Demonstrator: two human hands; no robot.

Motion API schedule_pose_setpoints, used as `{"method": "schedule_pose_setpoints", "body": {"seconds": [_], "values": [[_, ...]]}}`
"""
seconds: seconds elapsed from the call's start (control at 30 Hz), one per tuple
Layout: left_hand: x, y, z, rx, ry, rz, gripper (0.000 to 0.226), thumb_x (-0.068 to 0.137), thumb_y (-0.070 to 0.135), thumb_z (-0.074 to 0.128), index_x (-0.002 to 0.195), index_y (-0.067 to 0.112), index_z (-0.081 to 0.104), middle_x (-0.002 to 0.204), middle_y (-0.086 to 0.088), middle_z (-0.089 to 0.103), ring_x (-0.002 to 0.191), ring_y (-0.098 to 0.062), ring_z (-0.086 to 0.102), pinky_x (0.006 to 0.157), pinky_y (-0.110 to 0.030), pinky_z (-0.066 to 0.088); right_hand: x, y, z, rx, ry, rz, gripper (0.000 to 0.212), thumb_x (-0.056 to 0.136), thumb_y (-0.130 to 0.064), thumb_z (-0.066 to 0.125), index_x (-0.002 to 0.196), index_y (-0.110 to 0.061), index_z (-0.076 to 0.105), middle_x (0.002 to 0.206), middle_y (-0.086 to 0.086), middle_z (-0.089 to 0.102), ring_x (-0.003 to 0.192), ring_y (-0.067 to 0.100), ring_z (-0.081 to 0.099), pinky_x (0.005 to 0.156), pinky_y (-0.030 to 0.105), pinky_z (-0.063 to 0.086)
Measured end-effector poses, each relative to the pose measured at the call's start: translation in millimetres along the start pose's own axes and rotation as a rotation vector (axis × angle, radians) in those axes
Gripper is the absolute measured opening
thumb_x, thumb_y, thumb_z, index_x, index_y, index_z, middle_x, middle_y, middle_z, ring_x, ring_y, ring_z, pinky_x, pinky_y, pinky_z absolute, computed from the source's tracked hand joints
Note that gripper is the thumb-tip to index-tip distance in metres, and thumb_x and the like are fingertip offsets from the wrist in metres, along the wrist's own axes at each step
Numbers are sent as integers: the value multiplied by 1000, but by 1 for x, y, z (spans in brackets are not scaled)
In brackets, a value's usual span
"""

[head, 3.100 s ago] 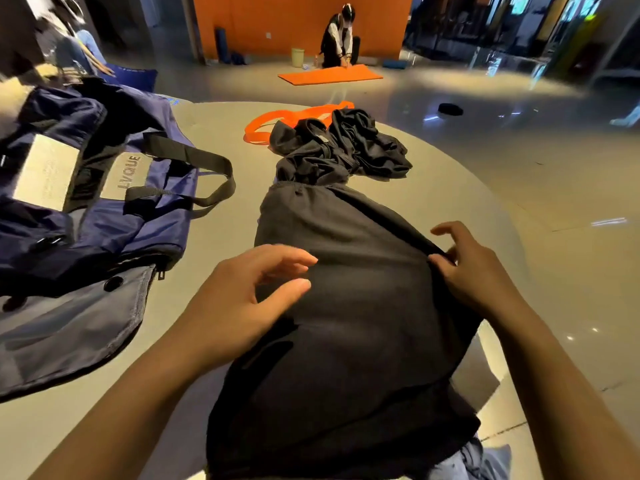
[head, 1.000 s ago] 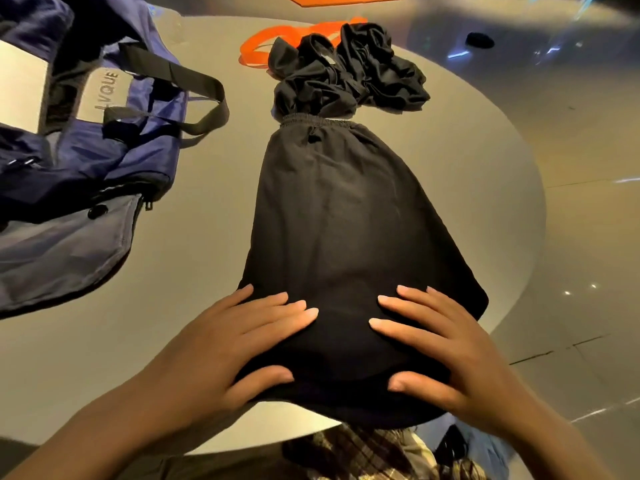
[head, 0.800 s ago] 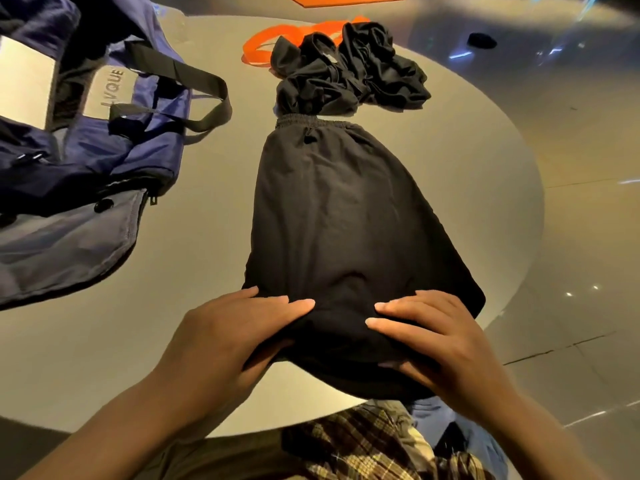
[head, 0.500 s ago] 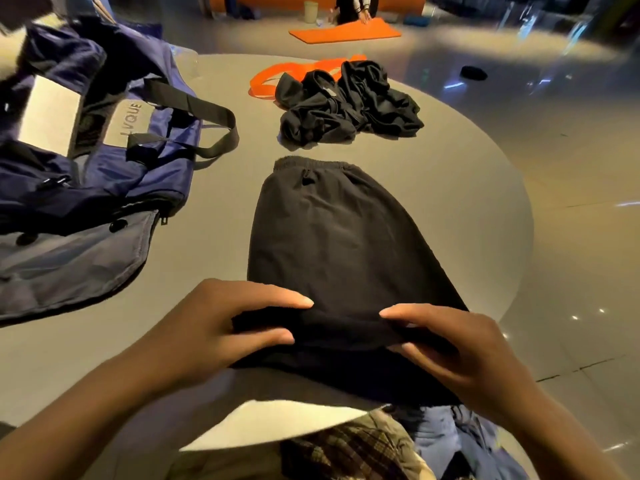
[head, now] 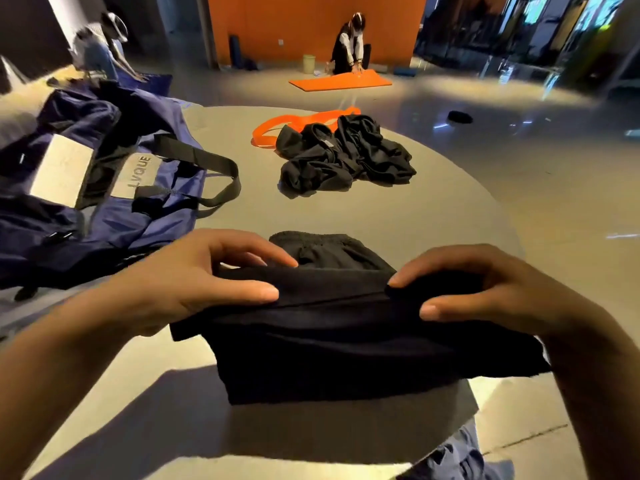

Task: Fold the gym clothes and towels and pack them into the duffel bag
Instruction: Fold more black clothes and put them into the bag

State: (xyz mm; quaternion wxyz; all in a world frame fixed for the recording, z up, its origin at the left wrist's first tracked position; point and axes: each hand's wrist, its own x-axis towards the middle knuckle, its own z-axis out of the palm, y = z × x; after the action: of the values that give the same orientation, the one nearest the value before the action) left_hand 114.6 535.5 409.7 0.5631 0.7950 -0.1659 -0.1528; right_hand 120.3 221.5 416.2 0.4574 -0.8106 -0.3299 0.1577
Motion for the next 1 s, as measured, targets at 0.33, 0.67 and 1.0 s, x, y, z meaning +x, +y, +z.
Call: {"method": "schedule_pose_setpoints", "body": {"seconds": [0.33,0.67,1.0], "values": [[132,-57,-44,763,641,80,29,95,32,54,124,27,59,118,2,62,110,-19,57,91,-35,45,158,113,-44,-579,439,411,30,92,-17,60,120,-26,60,115,2,63,94,15,59,87,33,49],[155,-103,-6,944,38,80,79,75,77,11,144,46,30,152,16,30,141,-5,23,118,-42,15,135,101,15,-762,416,42,28,96,-34,51,120,-25,63,120,-6,61,109,12,52,92,30,44],[162,-111,-11,814,181,-31,64,88,72,21,139,40,42,144,14,45,133,-8,37,116,-36,13,135,137,35,-501,403,276,49,98,-51,35,143,-33,38,147,-10,39,134,7,33,113,31,26]]}}
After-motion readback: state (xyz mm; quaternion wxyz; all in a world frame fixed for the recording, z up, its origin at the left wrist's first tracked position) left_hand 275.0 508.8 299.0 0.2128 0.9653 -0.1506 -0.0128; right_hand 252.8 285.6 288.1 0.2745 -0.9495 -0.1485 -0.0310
